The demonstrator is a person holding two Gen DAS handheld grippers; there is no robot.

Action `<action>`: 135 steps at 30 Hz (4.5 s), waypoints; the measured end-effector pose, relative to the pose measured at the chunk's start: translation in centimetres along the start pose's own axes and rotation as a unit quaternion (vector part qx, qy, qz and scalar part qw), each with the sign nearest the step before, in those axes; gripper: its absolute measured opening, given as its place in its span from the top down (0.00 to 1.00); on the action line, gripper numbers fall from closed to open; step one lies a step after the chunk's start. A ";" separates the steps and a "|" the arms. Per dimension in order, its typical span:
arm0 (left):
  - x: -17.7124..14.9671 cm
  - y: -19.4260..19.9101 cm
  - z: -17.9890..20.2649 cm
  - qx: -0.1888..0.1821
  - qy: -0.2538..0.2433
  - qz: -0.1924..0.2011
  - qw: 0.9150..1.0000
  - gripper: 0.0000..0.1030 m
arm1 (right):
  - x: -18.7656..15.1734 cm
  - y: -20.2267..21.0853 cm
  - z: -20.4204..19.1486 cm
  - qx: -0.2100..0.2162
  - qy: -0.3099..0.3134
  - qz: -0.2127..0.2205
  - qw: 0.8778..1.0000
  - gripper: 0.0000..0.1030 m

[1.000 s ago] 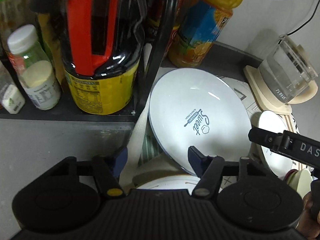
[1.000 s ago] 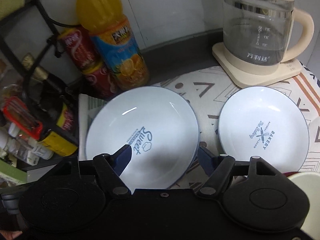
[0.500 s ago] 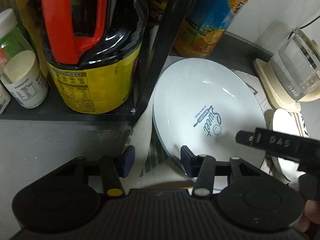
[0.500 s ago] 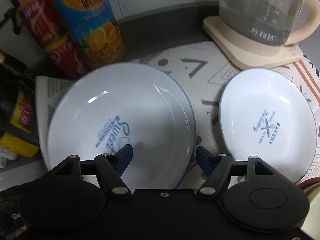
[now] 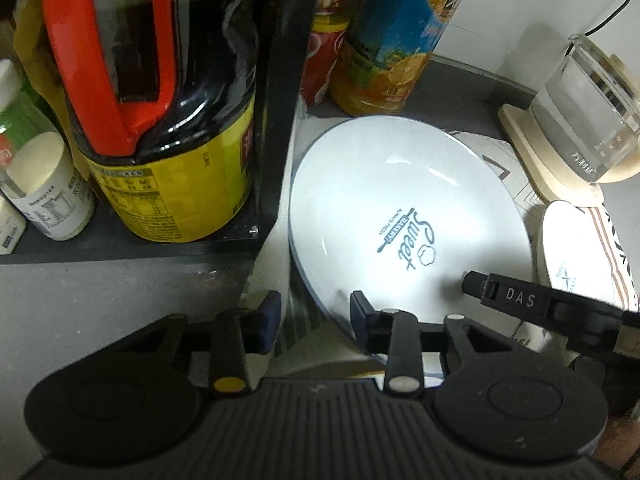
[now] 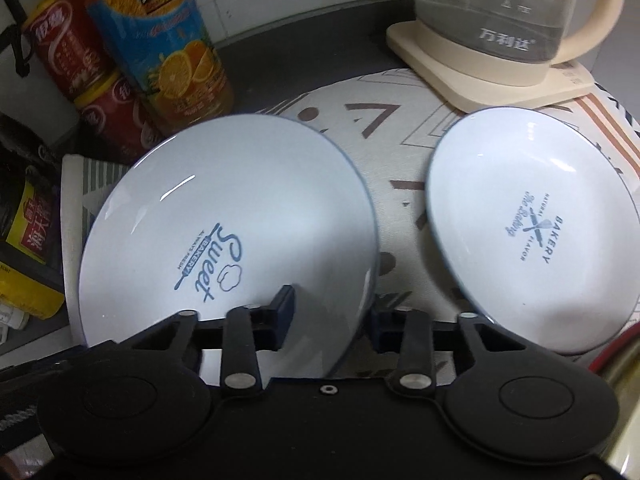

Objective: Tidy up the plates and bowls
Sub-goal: 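Lift the 'Sweet' plate with both grippers over the flower-print plate, then lower the 'Sweet' plate onto the flower-print plate and open both grippers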

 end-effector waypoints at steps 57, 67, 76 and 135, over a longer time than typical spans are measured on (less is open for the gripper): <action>-2.8 6.2 -0.6 -0.047 0.045 0.046 0.997 0.83 | -2.7 11.0 -0.9 0.036 0.060 0.117 0.991 0.87; -6.6 9.4 -1.5 -0.023 0.060 0.050 0.997 0.83 | -6.1 12.9 -1.8 0.060 0.079 0.109 0.989 0.87; -10.7 11.4 -1.8 -0.011 0.078 0.049 0.996 0.83 | -9.3 14.3 -1.2 0.074 0.095 0.096 0.988 0.87; -18.0 10.3 -3.0 0.077 0.103 -0.039 0.991 0.59 | -14.1 12.1 0.1 0.045 0.174 0.015 0.984 0.82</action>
Point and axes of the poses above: each gripper's, at about its wrist camera, not at the fingertips, and y roughly against the way its jaws point, z to its right, x to its top, the point moved 7 cm from there along -y, roughly the way its jaws point, and after that the axes turned 7 degrees about x, right-handed, at the moved point
